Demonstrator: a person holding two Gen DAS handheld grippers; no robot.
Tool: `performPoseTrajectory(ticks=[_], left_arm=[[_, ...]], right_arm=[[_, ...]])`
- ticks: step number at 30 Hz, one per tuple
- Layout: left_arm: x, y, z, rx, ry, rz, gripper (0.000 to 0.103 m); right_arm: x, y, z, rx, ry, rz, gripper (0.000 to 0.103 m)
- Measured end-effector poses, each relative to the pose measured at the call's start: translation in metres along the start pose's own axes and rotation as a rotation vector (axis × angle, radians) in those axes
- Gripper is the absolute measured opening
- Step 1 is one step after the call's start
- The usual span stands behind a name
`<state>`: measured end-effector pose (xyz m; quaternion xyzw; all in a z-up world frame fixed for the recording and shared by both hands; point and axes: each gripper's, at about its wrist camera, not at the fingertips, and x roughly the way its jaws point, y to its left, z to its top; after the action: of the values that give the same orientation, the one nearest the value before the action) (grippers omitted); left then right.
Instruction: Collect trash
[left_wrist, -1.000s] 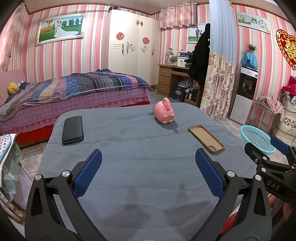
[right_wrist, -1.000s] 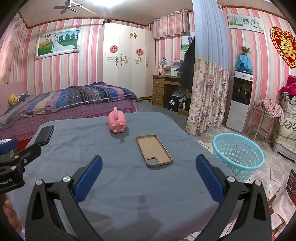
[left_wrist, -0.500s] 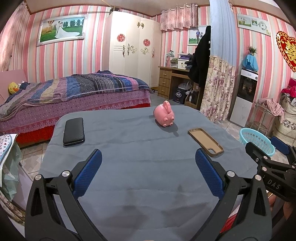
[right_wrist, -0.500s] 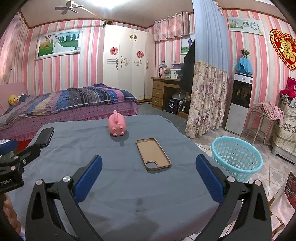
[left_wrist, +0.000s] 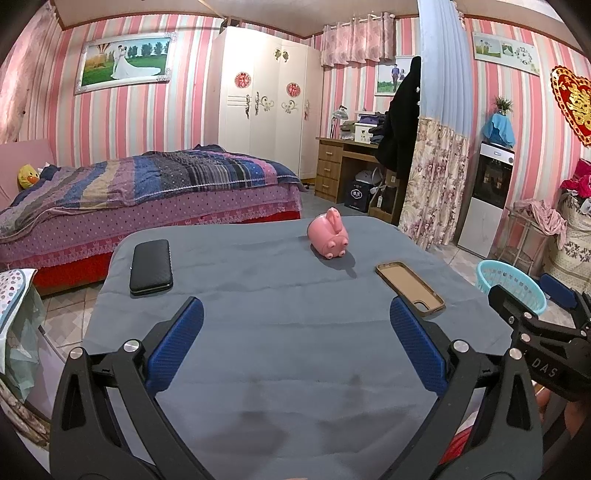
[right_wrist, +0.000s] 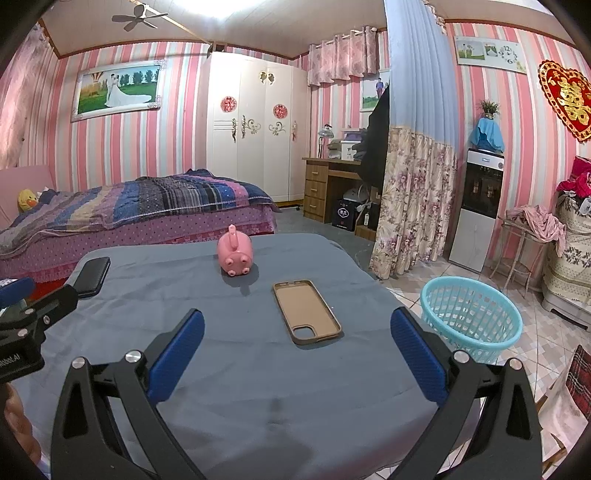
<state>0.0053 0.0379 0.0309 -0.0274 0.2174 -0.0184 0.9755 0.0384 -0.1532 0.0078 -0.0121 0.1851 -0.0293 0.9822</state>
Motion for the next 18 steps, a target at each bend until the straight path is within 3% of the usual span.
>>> performPoseTrajectory(ticks=[18], left_arm=[[-0.0027,0.0036,0.0004,-0.001,-0.005,0.003,0.098]], right_arm=[[-0.0015,0.0007,0.0011,0.002,-0.001,0.002,0.099]])
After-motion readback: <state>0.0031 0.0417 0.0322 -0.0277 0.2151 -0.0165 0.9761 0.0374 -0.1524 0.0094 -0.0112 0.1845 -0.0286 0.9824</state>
